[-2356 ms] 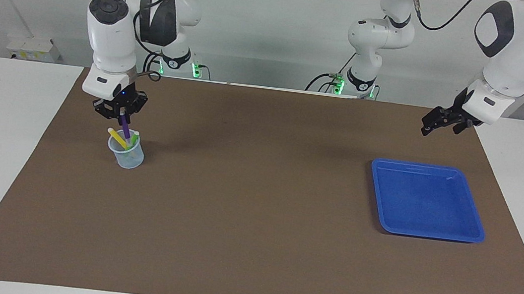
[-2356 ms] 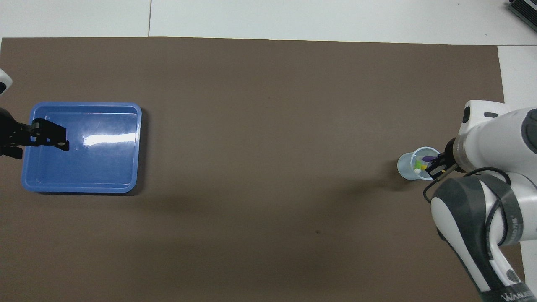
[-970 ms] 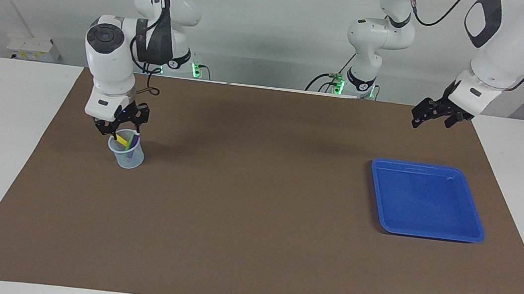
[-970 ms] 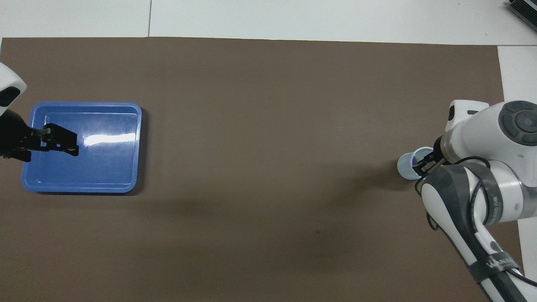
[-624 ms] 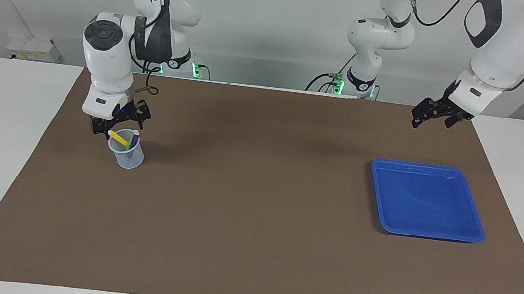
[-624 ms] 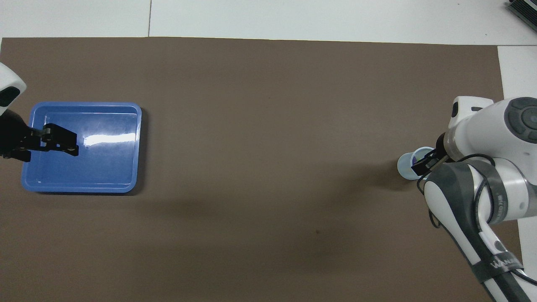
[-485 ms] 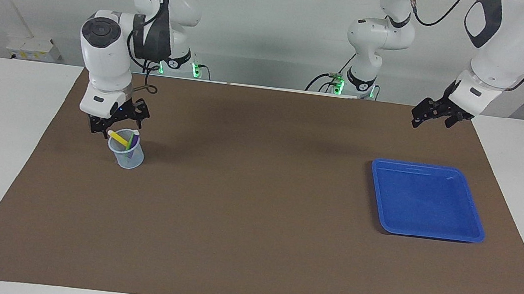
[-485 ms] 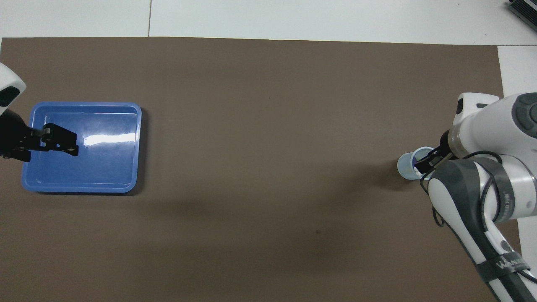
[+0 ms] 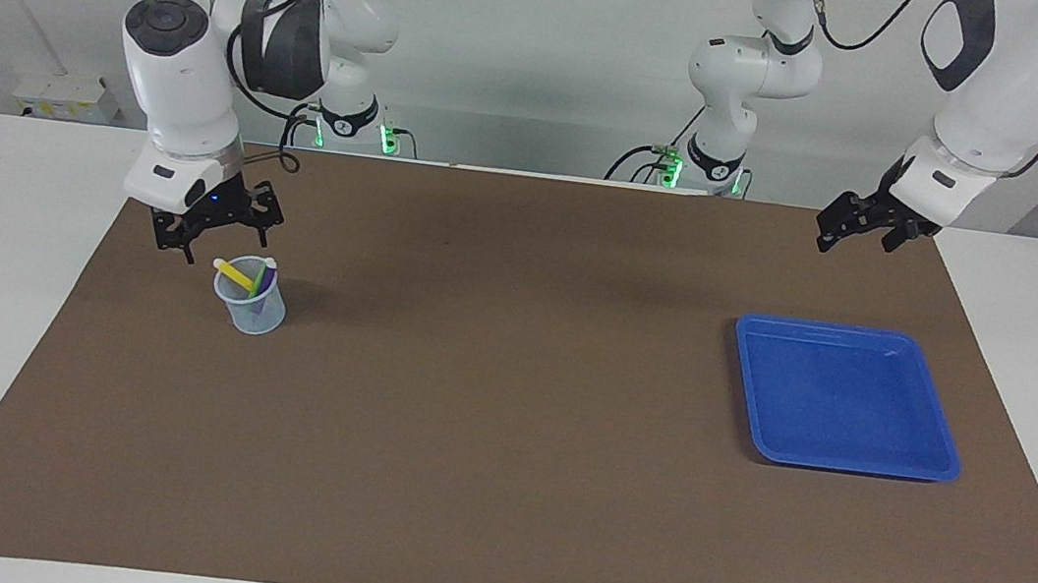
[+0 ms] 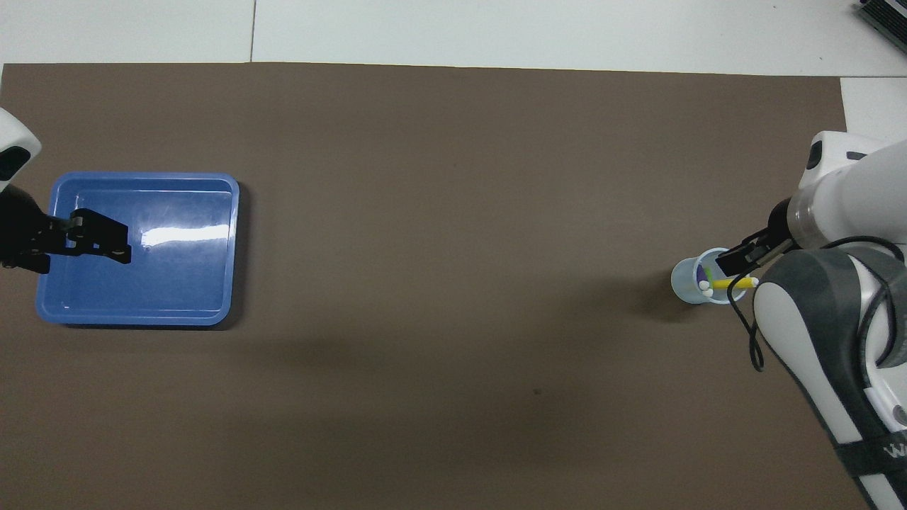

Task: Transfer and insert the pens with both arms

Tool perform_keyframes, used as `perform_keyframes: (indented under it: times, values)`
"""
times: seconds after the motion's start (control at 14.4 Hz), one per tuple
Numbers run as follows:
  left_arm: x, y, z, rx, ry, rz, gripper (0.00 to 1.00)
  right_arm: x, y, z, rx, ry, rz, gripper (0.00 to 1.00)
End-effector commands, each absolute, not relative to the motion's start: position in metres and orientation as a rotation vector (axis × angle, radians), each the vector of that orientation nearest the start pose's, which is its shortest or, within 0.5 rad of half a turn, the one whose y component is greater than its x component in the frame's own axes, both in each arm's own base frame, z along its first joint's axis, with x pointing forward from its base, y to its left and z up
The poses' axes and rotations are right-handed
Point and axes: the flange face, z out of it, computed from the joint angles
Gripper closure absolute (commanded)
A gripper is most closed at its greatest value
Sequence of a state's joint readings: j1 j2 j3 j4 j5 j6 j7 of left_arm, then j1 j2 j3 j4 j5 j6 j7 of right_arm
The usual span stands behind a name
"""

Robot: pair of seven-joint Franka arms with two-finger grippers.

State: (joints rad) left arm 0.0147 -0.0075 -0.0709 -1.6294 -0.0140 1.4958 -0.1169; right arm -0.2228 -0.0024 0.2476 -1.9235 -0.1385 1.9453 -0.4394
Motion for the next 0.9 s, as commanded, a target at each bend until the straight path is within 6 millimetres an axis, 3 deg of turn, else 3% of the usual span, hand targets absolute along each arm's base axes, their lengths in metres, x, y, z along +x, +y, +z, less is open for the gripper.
perform_keyframes:
  times: [0.0,0.14,0.69,0.83]
  values:
    - [0.534,-0.031,0.599,-3.135,-0.101,0.196,0.00,0.567,0.003,0.519,-3.158,-0.729,-0.022,0.00]
    - [0.534,-0.031,0.599,-3.135,-0.101,0.196,0.00,0.569,0.003,0.538,-3.161,-0.709,-0.026,0.00]
    - [0.534,-0.031,0.599,-3.135,-0.101,0.196,0.00,0.576,0.011,0.580,-3.138,-0.615,-0.091,0.00]
    - [0.534,-0.031,0.599,-3.135,-0.101,0.196,0.00,0.579,-0.003,0.597,-3.133,-0.565,-0.101,0.00]
